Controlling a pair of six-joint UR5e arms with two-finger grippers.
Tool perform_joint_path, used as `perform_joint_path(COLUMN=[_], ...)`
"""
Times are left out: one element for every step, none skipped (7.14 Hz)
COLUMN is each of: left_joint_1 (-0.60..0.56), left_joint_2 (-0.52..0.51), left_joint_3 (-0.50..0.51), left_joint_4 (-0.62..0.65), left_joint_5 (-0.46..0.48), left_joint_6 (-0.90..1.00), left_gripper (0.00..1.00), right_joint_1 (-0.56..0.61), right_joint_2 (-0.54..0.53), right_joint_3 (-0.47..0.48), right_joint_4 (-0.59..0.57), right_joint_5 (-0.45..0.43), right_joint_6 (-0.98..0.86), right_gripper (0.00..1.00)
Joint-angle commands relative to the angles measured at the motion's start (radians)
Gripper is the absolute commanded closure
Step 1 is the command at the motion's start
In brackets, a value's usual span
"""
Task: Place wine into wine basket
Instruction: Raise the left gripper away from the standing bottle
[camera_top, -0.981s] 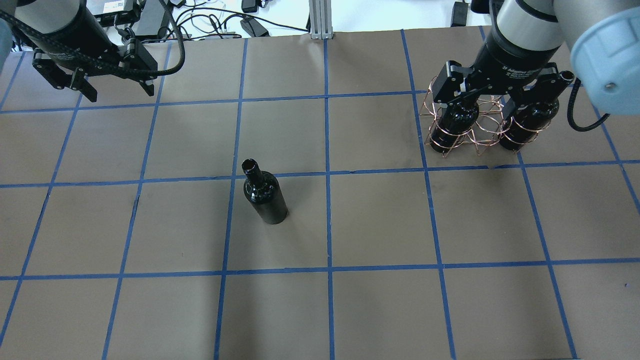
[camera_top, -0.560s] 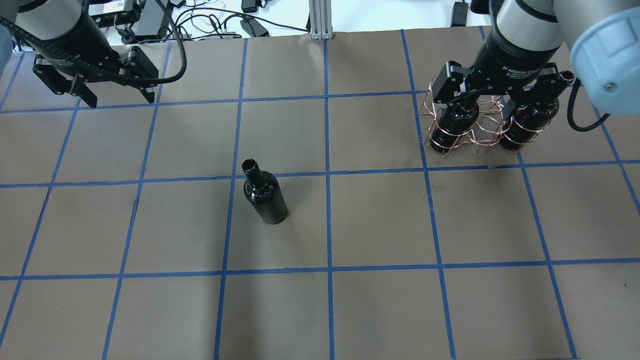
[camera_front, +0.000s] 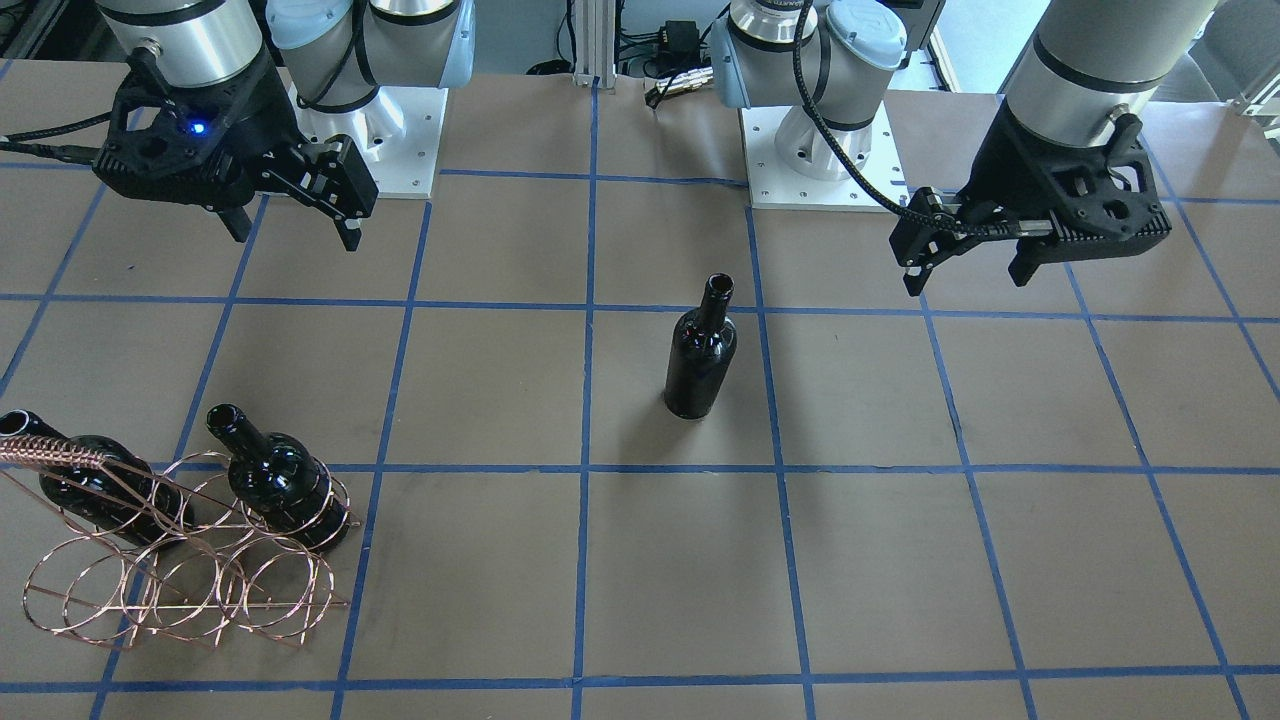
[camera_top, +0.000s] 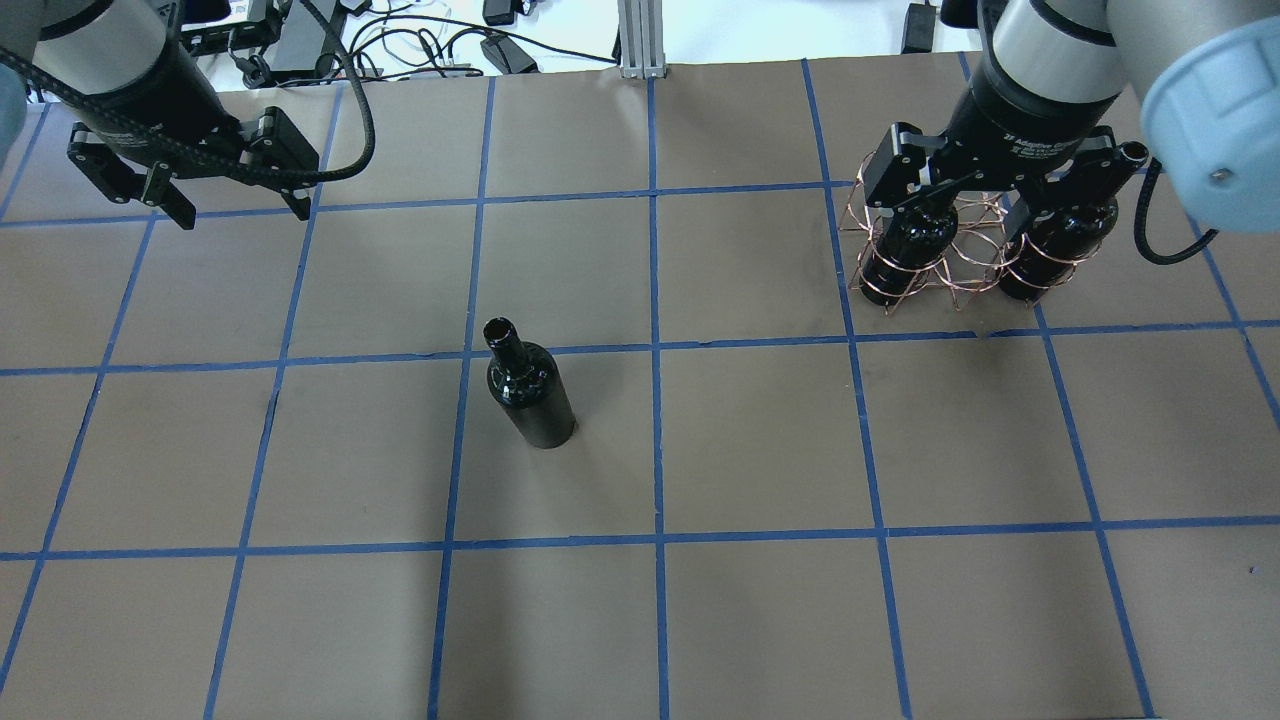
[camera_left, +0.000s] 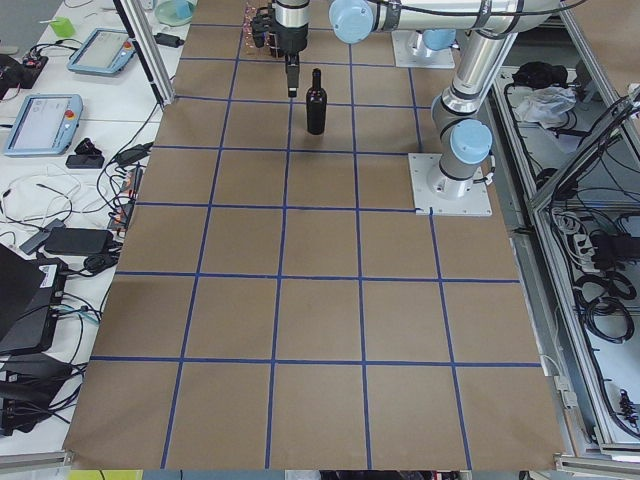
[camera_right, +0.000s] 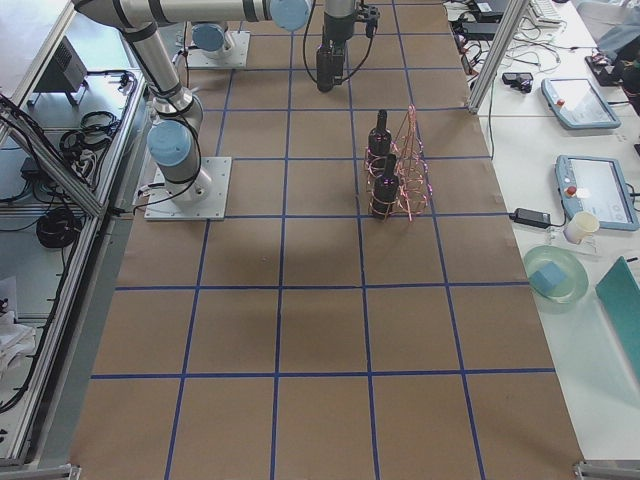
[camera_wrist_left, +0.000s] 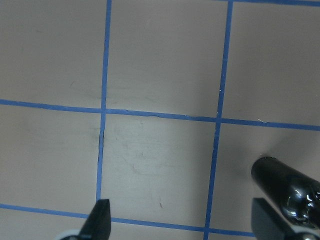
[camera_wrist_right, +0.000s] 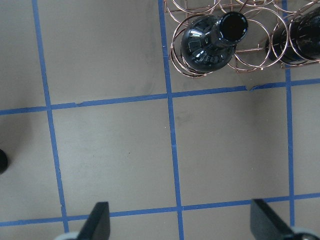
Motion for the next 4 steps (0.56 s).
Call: perform_joint_path(left_joint_1=[0.000, 0.002, 0.000, 0.000], left_joint_2=[0.007, 0.007, 0.007, 0.010], left_joint_3=[-0.007, -0.009, -0.012, -0.013], left_joint_4=[-0.007, -0.019, -0.023, -0.024], left_joint_5=[0.004, 0.004, 0.000, 0.003], left_joint_6=[0.000, 0.000, 0.000, 0.000], left_gripper=[0.00, 0.00, 0.00, 0.00], right_joint_1=[0.016, 0.040, 0.072, 0.100], right_joint_2=[-0.001, -0.001, 0.000, 0.002], right_joint_3=[0.000, -0.001, -0.008, -0.011], right_joint_4=[-0.003, -0.012, -0.017, -0.020], right_joint_5=[-0.002, -0.011, -0.015, -0.009], right_joint_6=[0.005, 0.006, 0.009, 0.037], right_gripper=[0.00, 0.00, 0.00, 0.00])
